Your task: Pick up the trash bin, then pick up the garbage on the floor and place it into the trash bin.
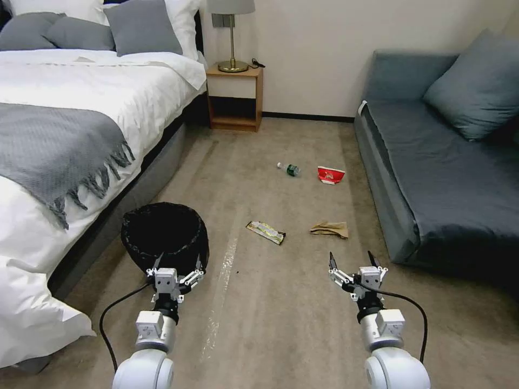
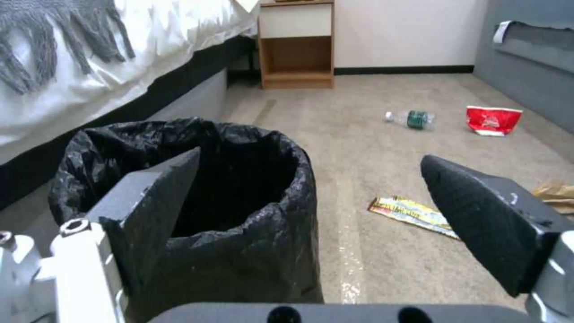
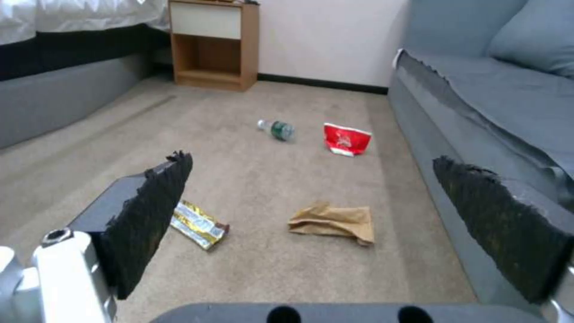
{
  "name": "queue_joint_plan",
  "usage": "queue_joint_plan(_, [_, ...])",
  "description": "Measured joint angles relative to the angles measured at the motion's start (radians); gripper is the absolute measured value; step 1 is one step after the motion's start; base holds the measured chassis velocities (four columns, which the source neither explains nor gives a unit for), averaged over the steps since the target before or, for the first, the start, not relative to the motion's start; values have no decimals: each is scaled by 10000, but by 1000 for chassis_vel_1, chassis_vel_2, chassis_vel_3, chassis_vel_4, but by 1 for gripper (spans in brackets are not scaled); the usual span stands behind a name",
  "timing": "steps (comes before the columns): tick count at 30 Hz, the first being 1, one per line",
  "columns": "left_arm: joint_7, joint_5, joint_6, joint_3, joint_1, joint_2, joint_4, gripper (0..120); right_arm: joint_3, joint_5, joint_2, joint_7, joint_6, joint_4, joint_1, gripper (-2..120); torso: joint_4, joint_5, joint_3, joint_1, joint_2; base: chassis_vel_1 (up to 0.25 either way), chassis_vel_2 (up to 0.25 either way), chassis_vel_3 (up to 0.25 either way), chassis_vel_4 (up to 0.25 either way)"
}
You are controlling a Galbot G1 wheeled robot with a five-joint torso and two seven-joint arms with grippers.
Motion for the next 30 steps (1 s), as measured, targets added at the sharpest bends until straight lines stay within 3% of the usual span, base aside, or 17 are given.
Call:
queue_joint_plan(23, [-16, -15, 24, 6, -5, 1, 0, 99, 0, 31, -3, 49, -23, 16, -17, 100, 0, 0, 0, 0, 0, 0, 0, 0, 0])
queue_joint_plan(26, [-198, -174, 277, 112, -61, 18, -3, 100, -5, 231, -26, 303, -200, 194, -134, 100, 3, 4, 0, 0, -1, 0, 0, 0, 0])
queue_joint_plan(29, [-910, -806, 1298, 599, -322, 101, -90, 100, -27, 1047, -142, 1356, -938, 961, -712, 100, -1, 1, 0, 0, -2, 0, 0, 0, 0])
queue_joint_plan(30, [-910, -806, 1298, 599, -322, 101, -90, 100, -27, 1047, -142, 1356, -938, 961, -712, 100, -1, 1, 0, 0, -2, 0, 0, 0, 0])
